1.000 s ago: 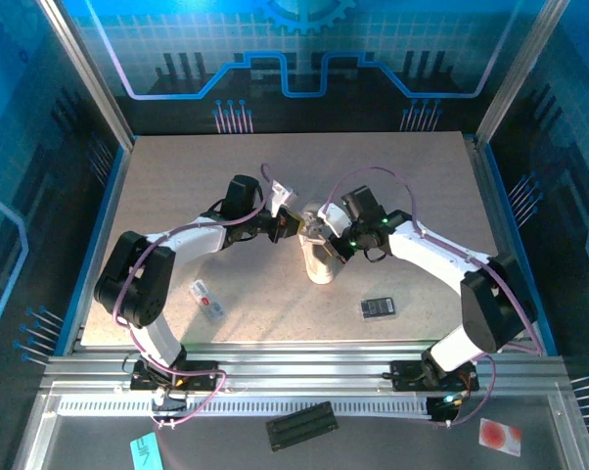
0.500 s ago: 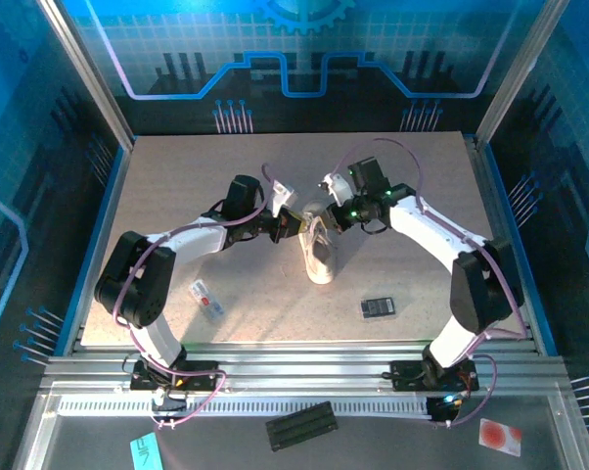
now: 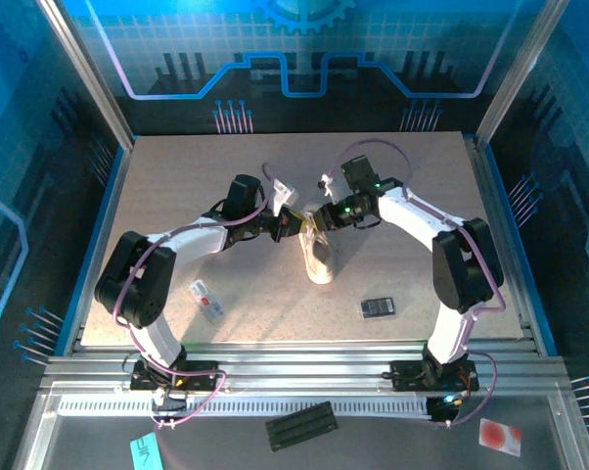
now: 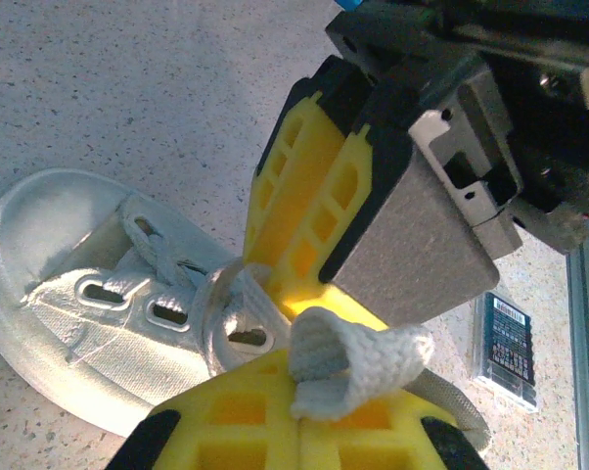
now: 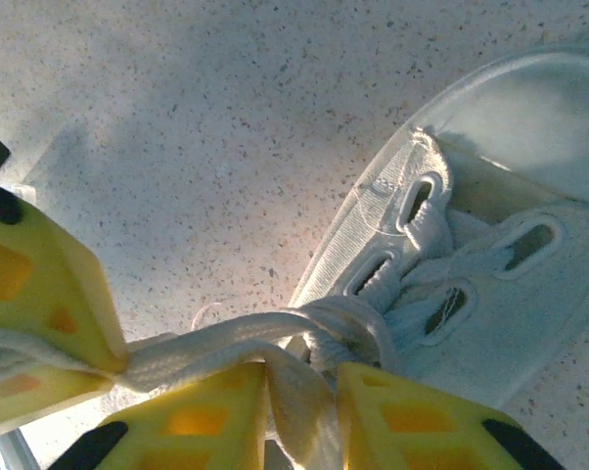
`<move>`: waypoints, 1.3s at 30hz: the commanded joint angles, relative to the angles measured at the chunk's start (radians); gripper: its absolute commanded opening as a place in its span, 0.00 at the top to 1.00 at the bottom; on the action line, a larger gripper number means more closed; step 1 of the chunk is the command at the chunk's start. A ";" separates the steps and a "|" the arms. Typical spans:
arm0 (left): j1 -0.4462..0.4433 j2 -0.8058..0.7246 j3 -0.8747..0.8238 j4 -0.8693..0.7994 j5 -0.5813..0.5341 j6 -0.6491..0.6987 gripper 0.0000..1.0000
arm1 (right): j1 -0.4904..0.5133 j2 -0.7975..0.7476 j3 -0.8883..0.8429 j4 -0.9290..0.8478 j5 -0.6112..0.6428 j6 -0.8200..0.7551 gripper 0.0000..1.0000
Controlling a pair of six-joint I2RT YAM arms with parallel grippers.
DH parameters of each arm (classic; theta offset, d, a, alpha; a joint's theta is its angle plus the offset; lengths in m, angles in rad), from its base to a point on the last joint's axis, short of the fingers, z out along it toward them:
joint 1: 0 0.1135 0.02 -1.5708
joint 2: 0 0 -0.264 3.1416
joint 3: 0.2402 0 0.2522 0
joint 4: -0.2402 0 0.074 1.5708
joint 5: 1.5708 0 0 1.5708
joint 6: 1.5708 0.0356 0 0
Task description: Tie the shoes
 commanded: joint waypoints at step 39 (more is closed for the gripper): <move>-0.011 0.010 0.040 -0.028 0.024 0.017 1.00 | -0.135 -0.062 -0.115 0.037 -0.251 -0.094 0.50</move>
